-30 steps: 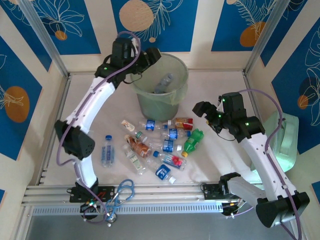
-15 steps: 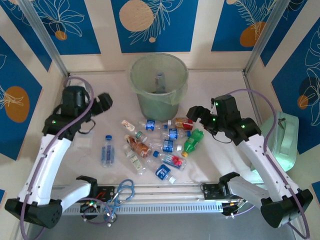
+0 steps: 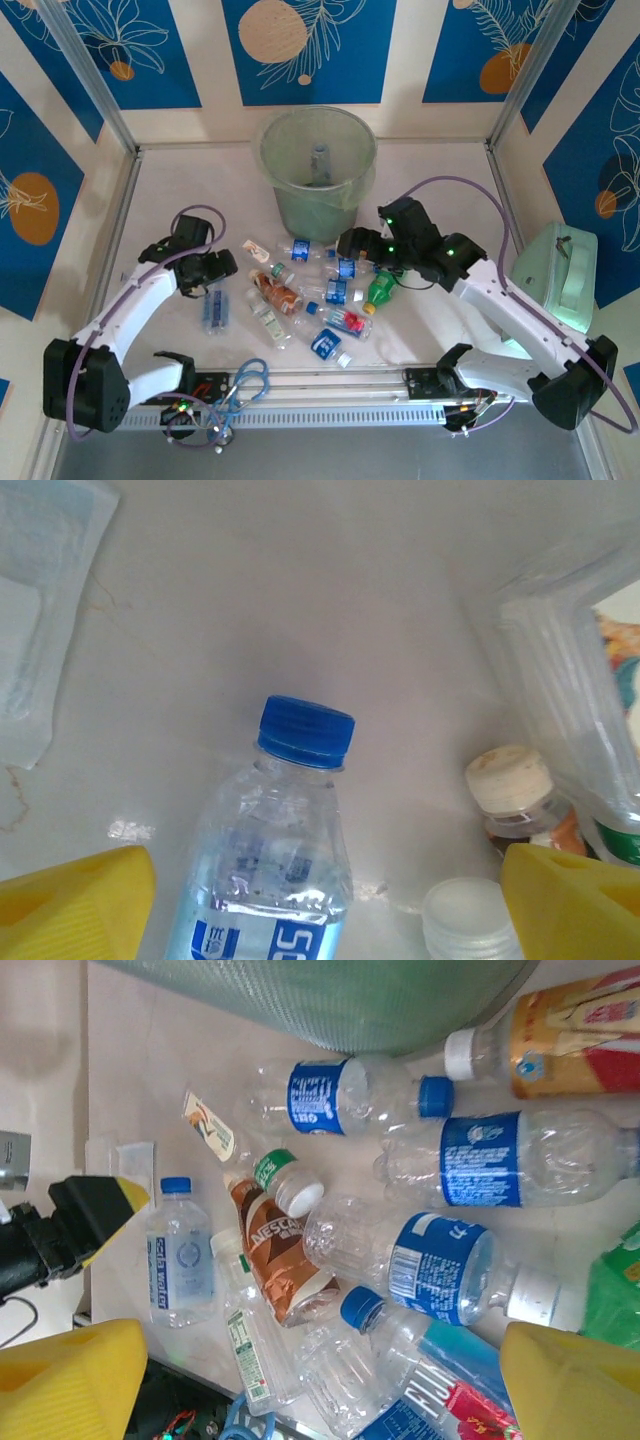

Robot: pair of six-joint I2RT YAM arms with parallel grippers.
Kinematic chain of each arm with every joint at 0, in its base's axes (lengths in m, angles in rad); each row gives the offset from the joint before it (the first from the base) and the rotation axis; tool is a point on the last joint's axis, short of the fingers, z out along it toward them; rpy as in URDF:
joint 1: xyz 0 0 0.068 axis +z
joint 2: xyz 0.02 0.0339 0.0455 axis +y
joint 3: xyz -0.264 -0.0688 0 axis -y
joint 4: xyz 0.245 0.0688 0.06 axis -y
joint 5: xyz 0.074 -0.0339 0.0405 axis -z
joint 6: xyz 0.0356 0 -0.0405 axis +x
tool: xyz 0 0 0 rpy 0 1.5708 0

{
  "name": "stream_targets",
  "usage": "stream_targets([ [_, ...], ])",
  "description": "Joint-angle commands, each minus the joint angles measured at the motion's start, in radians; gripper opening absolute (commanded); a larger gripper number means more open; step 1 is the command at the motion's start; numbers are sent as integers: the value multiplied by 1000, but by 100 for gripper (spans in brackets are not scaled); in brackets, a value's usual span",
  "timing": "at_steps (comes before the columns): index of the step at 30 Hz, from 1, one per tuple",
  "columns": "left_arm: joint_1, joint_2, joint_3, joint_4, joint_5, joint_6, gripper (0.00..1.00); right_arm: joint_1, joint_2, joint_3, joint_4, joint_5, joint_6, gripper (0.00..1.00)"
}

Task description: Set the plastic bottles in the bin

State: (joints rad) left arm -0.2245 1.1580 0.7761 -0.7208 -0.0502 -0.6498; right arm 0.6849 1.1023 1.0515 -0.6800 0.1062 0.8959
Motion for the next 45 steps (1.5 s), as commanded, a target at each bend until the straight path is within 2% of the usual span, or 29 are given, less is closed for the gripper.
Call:
stream_targets([
  [1, 3, 6, -33, 26, 24, -17, 88, 46, 34, 23, 26, 39, 15, 92],
  [12, -9, 50, -126, 75, 14, -23, 82, 99, 67, 63, 40, 67, 23, 92],
  [17, -10, 113, -131, 104, 24, -27, 72, 129, 65, 85, 13, 88, 34, 92],
  [27, -9, 77, -115, 93, 16, -20, 58, 166, 110, 143, -2, 87, 46, 91],
  [32, -6, -8, -36, 40, 33, -42, 57, 211, 190, 222, 27, 0, -45, 91],
  [38, 2, -125, 131, 30, 97, -139, 57, 256, 346, 369, 104, -196, -141, 92],
  [41, 10, -179, 163, 138, 186, -234, 55, 277, 424, 475, 78, -239, -183, 94],
  [45, 23, -232, 137, 384, 323, -399, 55, 272, 490, 587, 42, -272, -197, 94],
])
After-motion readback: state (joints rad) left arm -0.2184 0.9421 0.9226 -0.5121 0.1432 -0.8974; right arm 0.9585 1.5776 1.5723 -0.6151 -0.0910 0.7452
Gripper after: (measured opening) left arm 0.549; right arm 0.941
